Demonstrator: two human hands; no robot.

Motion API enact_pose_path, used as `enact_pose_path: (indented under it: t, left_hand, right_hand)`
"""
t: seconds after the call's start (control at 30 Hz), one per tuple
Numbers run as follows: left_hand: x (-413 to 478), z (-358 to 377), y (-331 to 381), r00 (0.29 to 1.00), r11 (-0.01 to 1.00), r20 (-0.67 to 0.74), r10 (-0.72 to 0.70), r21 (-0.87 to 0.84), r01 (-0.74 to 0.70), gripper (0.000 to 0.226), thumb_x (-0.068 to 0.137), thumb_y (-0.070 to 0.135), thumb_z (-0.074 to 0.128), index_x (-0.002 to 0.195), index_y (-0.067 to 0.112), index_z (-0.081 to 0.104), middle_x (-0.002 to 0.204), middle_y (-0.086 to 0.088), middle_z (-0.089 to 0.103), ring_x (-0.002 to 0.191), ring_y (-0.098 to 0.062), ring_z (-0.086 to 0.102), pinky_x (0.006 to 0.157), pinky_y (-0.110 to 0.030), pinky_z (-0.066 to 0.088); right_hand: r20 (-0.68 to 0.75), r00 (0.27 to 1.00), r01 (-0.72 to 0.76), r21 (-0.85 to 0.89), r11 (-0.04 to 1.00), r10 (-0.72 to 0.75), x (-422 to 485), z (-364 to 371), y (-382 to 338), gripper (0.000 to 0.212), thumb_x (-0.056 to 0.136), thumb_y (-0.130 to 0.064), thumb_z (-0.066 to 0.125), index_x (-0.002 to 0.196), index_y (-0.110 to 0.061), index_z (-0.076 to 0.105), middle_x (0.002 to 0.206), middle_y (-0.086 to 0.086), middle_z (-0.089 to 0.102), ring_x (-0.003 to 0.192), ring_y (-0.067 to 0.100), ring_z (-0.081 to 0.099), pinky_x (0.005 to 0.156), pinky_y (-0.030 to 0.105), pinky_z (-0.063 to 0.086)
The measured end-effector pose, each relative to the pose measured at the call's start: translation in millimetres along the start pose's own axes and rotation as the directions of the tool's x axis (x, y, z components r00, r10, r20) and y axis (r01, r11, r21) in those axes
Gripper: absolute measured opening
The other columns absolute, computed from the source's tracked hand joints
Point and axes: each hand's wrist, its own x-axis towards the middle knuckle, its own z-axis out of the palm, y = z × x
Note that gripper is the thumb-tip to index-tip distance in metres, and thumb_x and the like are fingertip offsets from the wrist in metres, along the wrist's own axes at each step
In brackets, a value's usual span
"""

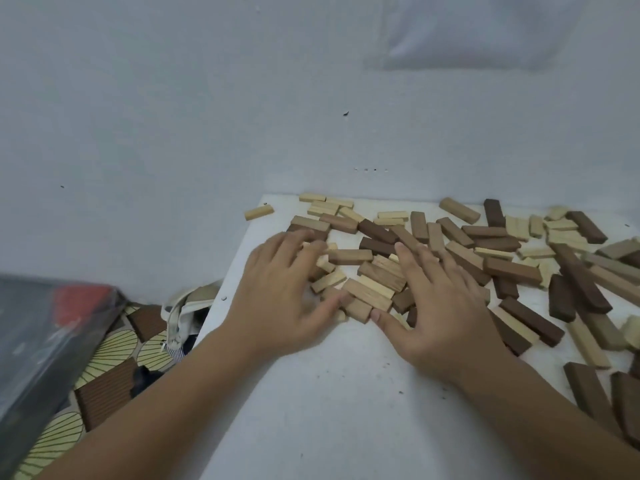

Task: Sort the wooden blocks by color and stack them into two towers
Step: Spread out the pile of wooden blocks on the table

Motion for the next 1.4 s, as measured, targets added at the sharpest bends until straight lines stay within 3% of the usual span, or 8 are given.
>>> enact_pose_path:
  t: [0.17, 0.37, 0.57, 0.77, 1.07, 1.23, 1.33, 1.4]
  left_hand:
    - [26, 9, -20, 0.928, 0.933, 0.149, -0.342, -0.065, 0.354, 0.074, 0.092, 0.073, 0.039, 0.152, 0.031, 0.036, 0.163, -0.001, 0.031, 0.153, -0.019, 0.025, 0.118, -0.044, 0.034]
    - [54, 15, -36, 0.931, 0.923, -0.062, -0.360, -0.164, 0.347, 0.062, 0.098, 0.059, 0.043, 0.146, 0.020, 0.046, 0.151, 0.005, 0.045, 0.137, -0.013, 0.042, 0.107, -0.034, 0.040]
    - [87, 26, -78, 0.685, 0.691, 0.139, -0.715, -0.011, 0.723, 0.086, 0.098, 0.070, 0.029, 0.161, 0.012, 0.021, 0.166, -0.015, 0.024, 0.155, -0.032, 0.017, 0.123, -0.053, 0.022]
    - [94, 43, -65, 0.760, 0.793, 0.243, -0.602, 0.072, 0.605, 0.086, 0.089, 0.070, 0.015, 0.140, 0.012, 0.051, 0.148, -0.008, 0.048, 0.145, -0.028, 0.034, 0.119, -0.052, 0.026]
    - [93, 38, -39, 0.796, 0.774, 0.325, -0.510, -0.230, 0.590, 0.068, 0.103, 0.062, 0.028, 0.158, 0.024, 0.035, 0.160, 0.001, 0.042, 0.150, -0.023, 0.033, 0.122, -0.041, 0.024]
    - [73, 6, 9, 0.864, 0.807, 0.177, -0.472, -0.309, 0.504, 0.065, 0.098, 0.063, 0.033, 0.150, 0.026, 0.044, 0.152, 0.004, 0.048, 0.146, -0.024, 0.036, 0.119, -0.052, 0.033]
    - [27, -6, 98, 0.928, 0.848, 0.248, -0.277, -0.390, 0.358, 0.072, 0.094, 0.073, 0.033, 0.157, 0.038, 0.032, 0.165, 0.013, 0.029, 0.155, -0.011, 0.020, 0.124, -0.047, 0.027]
    - [-13, -14, 163, 0.934, 0.888, 0.323, -0.152, -0.371, 0.273, 0.086, 0.088, 0.085, 0.027, 0.162, 0.043, 0.012, 0.171, 0.021, 0.001, 0.157, -0.001, -0.006, 0.129, -0.038, 0.013]
  right_hand:
    - [0.009, 1.000, 0.017, 0.035, 0.999, -0.017, 32, -4, 1, 0.096, 0.081, -0.079, 0.033, 0.162, -0.033, 0.014, 0.167, -0.004, 0.024, 0.154, 0.022, 0.021, 0.125, 0.045, 0.020]
    - [-0.081, 0.995, -0.042, 0.187, 0.981, 0.058, 63, -10, -8, 0.086, 0.082, -0.077, 0.035, 0.153, -0.029, 0.039, 0.153, -0.005, 0.044, 0.144, 0.022, 0.036, 0.115, 0.053, 0.034]
    - [-0.005, 0.982, -0.189, 0.069, 0.980, 0.190, 79, 5, -6, 0.095, 0.081, -0.088, 0.031, 0.160, -0.036, 0.015, 0.171, 0.007, 0.009, 0.157, 0.032, 0.002, 0.126, 0.055, 0.007]
    - [0.008, 0.976, -0.216, 0.033, 0.976, 0.216, 85, 8, -2, 0.104, 0.079, -0.092, 0.027, 0.162, -0.031, 0.014, 0.171, 0.007, 0.011, 0.157, 0.030, 0.002, 0.126, 0.052, 0.005]
    - [0.019, 0.973, -0.232, 0.028, 0.972, 0.232, 92, 14, -5, 0.098, 0.082, -0.085, 0.036, 0.161, -0.029, 0.021, 0.170, 0.005, 0.013, 0.157, 0.029, 0.005, 0.125, 0.050, 0.005]
    - [0.064, 0.964, -0.233, 0.666, 0.708, 0.257, 70, -28, 4, 0.048, 0.094, -0.050, 0.055, 0.136, -0.028, 0.060, 0.153, -0.005, 0.048, 0.145, 0.017, 0.039, 0.119, 0.041, 0.034]
    - [-0.096, 0.958, -0.113, 0.743, 0.660, 0.272, -3, -72, 30, 0.035, 0.105, -0.034, 0.051, 0.137, -0.026, 0.062, 0.143, -0.015, 0.055, 0.132, -0.010, 0.044, 0.107, 0.012, 0.034]
    - [-0.158, 0.927, -0.114, 0.746, 0.656, 0.341, -68, -97, 61, 0.043, 0.105, -0.040, 0.049, 0.146, -0.029, 0.055, 0.146, -0.022, 0.051, 0.133, -0.016, 0.040, 0.113, 0.015, 0.033]
